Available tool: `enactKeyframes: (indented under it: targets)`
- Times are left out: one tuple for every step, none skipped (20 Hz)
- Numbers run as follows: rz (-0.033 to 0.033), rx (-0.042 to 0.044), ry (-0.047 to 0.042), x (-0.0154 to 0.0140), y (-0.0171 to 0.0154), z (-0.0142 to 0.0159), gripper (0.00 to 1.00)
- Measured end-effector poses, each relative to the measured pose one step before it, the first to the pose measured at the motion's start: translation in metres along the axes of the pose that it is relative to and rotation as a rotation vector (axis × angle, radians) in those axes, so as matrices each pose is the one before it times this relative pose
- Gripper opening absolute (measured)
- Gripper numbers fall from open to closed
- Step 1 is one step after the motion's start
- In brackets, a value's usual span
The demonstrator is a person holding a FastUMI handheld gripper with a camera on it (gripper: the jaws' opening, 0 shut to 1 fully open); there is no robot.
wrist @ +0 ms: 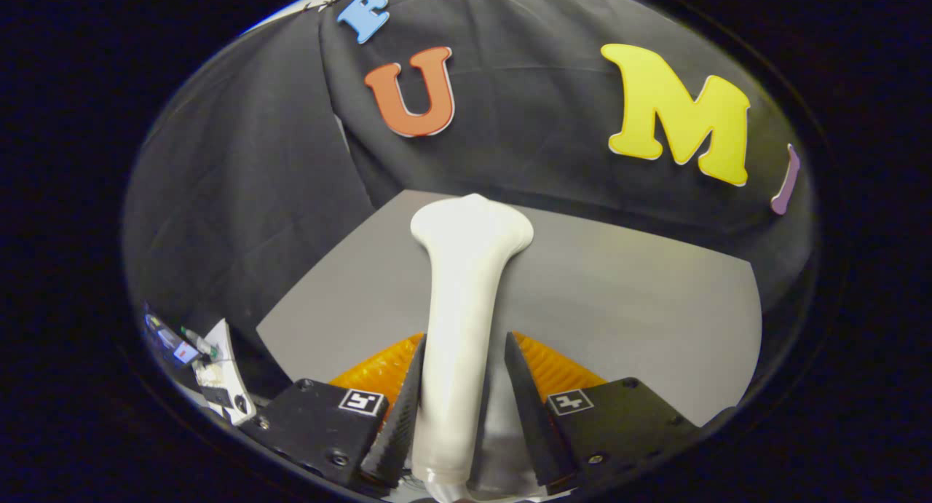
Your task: Iron the clothes twice with a garment steamer, once on the left side and once on the right side.
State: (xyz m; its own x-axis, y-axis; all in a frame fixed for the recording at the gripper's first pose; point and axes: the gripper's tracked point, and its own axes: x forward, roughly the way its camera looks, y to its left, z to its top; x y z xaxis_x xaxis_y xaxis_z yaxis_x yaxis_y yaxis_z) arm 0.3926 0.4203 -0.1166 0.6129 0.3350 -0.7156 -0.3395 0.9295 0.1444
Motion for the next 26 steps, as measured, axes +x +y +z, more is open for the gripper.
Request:
enactKeyframes:
  targets:
    - [0.02579, 0.02815, 0.00733, 0.00111, 0.00509, 0.00158, 0.62]
    - [0.0167, 0.03035, -0.0004, 0.00122, 0.00445, -0.00249, 0.55]
    - [0.00263, 0.01031, -0.00008, 0.00171, 0.00047, -0.00127, 0.48]
    - [-0.00582, -0.00939, -0.00939, 0.00047, 0.00008, 0.00188, 0.45]
    - [-0.00219, 0.00276, -0.01067, -0.00103, -0.00138, 0.00118, 0.43]
    - [0.00038, 0.00303, -0.00649, -0.00013, 0.00057, 0.00158, 0.42]
    - [-0.00022, 0.0079, -0.00317, -0.00166, -0.00028, -0.00035, 0.4]
    - [0.00175, 0.01538, -0.01857, -0.00317, -0.00133, 0.0025, 0.39]
    - [0.0079, 0.00462, -0.02372, -0.00832, -0.00184, 0.00207, 0.36]
    - [0.01135, 0.00107, -0.02776, -0.0109, 0.00004, 0.00237, 0.35]
    - [0.00331, 0.00138, -0.02667, -0.01134, -0.00176, 0.00097, 0.34]
    - [-0.00938, 0.01, -0.02404, -0.01206, -0.00393, 0.00266, 0.34]
    - [-0.00738, 0.01075, -0.02748, -0.01186, -0.0034, 0.00297, 0.34]
    - [-0.00358, 0.00755, -0.0273, -0.0121, -0.00414, 0.00325, 0.34]
    - [-0.00317, 0.00767, -0.02473, -0.01466, -0.00502, 0.00235, 0.34]
    - [-0.00208, 0.00727, -0.02235, -0.01464, -0.00469, 0.00112, 0.34]
    - [-0.00195, 0.0072, -0.0207, -0.01406, -0.00609, -0.00001, 0.34]
    - [-0.00283, 0.00874, -0.01741, -0.01401, -0.00627, -0.00106, 0.34]
    - [-0.00724, 0.0088, -0.01135, -0.01401, -0.00726, -0.00279, 0.34]
    - [-0.00865, 0.01559, -0.0063, -0.01447, -0.00923, -0.00333, 0.34]
    - [-0.01413, 0.01699, -0.00014, -0.01505, -0.00993, -0.0049, 0.34]
    - [-0.01446, 0.01135, -0.00728, -0.01449, -0.01088, -0.00343, 0.34]
    - [-0.0171, 0.00992, -0.01299, -0.01632, -0.01167, -0.00318, 0.34]
    - [-0.01913, 0.00563, -0.01704, -0.01528, -0.01277, -0.00223, 0.34]
    - [-0.02001, 0.00881, -0.01634, -0.01599, -0.01344, -0.00194, 0.34]
    - [-0.021, 0.00238, -0.01191, -0.0161, -0.01313, -0.00266, 0.34]
